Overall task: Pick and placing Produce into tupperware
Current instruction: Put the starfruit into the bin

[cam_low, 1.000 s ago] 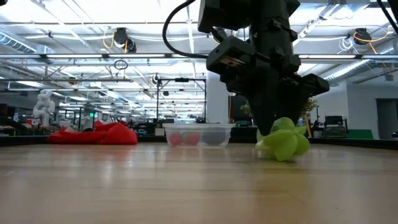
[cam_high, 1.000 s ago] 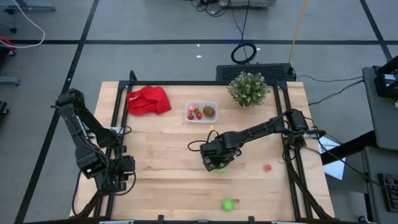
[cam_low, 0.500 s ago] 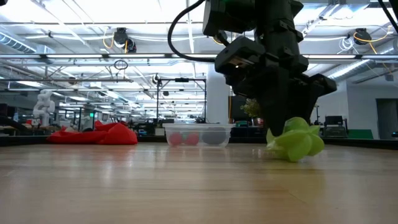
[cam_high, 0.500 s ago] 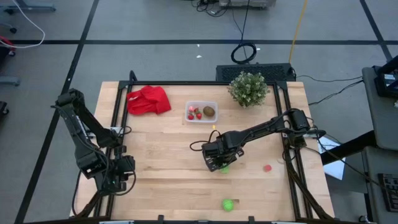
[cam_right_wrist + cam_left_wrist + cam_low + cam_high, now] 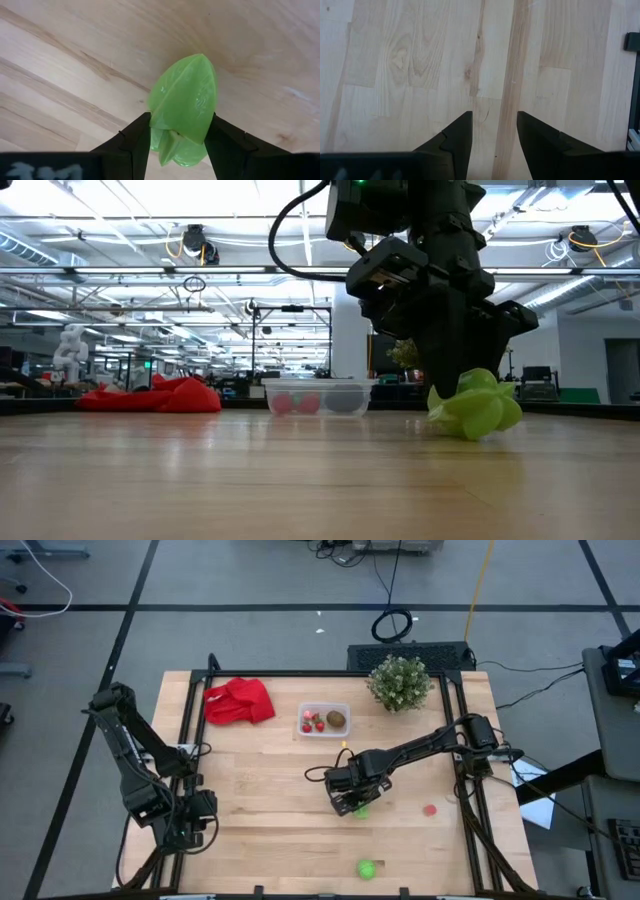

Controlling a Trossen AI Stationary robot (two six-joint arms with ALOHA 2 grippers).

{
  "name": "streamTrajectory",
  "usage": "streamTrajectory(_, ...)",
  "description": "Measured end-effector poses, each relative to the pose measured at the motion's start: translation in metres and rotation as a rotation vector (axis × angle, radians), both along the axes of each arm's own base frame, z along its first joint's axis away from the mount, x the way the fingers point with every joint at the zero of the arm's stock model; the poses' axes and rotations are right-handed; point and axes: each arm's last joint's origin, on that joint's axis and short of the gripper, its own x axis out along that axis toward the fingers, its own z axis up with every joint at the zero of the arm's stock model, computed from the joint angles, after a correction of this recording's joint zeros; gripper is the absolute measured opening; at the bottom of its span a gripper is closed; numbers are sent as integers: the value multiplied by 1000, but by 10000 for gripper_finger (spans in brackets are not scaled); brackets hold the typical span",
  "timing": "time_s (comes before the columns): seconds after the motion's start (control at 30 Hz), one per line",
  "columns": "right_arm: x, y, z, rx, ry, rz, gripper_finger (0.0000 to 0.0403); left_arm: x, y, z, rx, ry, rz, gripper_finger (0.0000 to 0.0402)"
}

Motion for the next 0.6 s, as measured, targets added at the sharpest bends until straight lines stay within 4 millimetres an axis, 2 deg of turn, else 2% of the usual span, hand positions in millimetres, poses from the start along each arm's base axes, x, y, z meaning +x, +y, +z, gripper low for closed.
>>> streamTrajectory(0.6,1,-7,5,22,-32,12,158,0,0,0,0,0,0,159)
